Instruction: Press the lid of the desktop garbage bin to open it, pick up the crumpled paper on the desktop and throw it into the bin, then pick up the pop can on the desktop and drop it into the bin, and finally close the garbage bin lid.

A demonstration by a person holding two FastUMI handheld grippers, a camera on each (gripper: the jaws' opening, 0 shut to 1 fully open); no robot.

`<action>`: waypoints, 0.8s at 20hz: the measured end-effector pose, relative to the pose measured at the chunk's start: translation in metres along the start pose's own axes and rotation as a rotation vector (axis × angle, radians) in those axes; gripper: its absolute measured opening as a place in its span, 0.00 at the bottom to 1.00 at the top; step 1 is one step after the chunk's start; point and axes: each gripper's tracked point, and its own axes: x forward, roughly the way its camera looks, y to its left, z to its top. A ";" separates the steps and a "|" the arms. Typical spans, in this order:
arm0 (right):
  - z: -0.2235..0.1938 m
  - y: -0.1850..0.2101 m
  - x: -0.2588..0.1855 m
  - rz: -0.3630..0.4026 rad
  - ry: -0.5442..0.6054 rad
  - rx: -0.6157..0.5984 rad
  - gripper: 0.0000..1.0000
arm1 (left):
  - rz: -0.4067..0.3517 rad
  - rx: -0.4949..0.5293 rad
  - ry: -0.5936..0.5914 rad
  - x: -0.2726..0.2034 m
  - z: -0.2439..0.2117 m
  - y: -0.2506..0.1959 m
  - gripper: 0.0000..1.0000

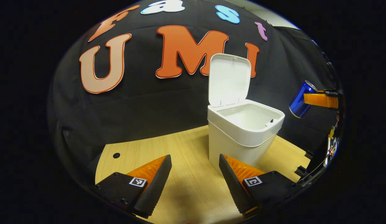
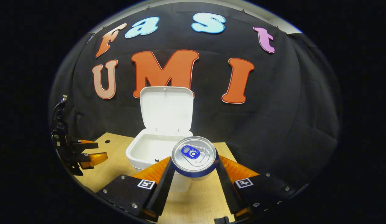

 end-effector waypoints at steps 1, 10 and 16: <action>0.003 0.002 0.002 0.004 -0.006 -0.004 0.78 | 0.010 -0.007 0.002 -0.001 -0.004 0.004 0.98; 0.020 0.036 0.034 0.087 -0.026 -0.008 0.78 | 0.143 -0.057 0.001 -0.034 -0.019 0.056 0.98; 0.012 0.052 0.060 0.127 0.007 -0.023 0.78 | 0.238 -0.102 0.015 -0.056 -0.034 0.085 0.98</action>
